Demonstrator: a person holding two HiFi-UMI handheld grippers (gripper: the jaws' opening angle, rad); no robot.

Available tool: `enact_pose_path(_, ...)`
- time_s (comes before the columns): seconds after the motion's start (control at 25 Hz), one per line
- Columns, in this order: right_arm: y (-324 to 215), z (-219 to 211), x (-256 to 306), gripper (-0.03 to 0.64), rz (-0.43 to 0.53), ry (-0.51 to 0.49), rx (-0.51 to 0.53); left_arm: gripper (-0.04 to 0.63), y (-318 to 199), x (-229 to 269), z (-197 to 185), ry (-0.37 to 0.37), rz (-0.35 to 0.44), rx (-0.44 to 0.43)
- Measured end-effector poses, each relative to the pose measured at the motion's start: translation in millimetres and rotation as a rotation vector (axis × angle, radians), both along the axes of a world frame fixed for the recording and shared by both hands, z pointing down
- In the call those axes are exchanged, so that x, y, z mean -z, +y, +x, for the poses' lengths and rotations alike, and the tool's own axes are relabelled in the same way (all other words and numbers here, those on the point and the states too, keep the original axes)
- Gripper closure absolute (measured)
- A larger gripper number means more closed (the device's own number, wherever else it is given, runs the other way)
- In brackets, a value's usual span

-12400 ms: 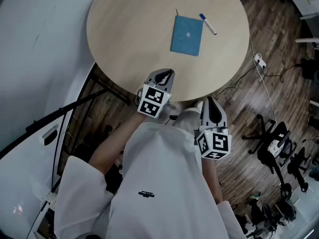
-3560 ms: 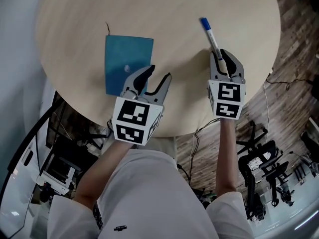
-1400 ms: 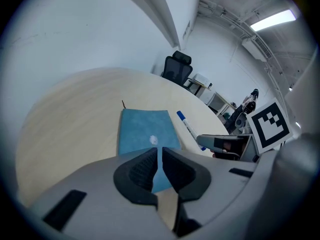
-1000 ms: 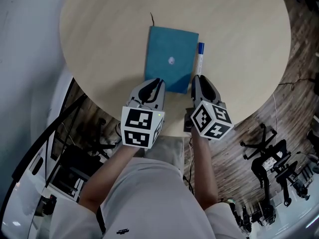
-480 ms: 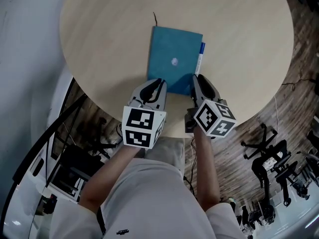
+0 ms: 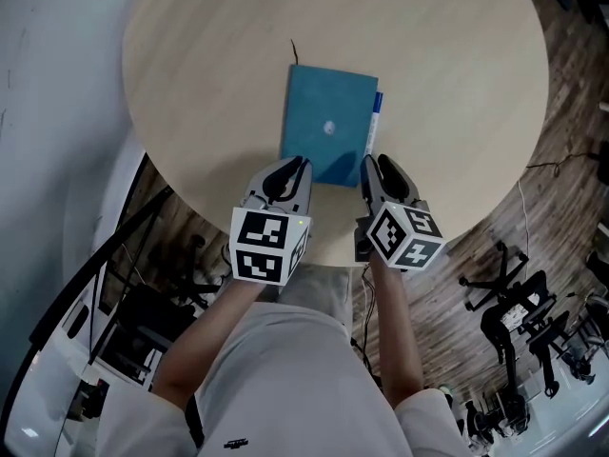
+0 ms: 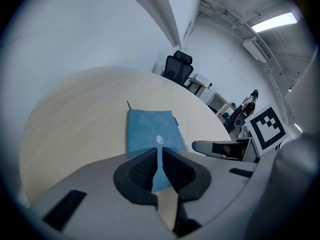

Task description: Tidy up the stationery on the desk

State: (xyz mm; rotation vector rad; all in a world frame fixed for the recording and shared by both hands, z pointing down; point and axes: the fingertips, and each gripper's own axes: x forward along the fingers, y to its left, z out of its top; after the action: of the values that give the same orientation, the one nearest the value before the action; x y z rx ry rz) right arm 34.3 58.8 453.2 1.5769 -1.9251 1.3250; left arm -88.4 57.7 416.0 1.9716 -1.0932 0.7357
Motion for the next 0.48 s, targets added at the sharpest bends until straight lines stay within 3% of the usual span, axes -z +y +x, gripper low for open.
enact_pose_path(0.28,4,9,52,0.503,0.076,0.084,0.040,0.551,-2,38,0,0.010,0.031,-0.009)
enact_pose_path(0.48,8,6,97,0.543,0.139,0.105,0.066,0.551,2,72,4,0.032,0.057,-0.027)
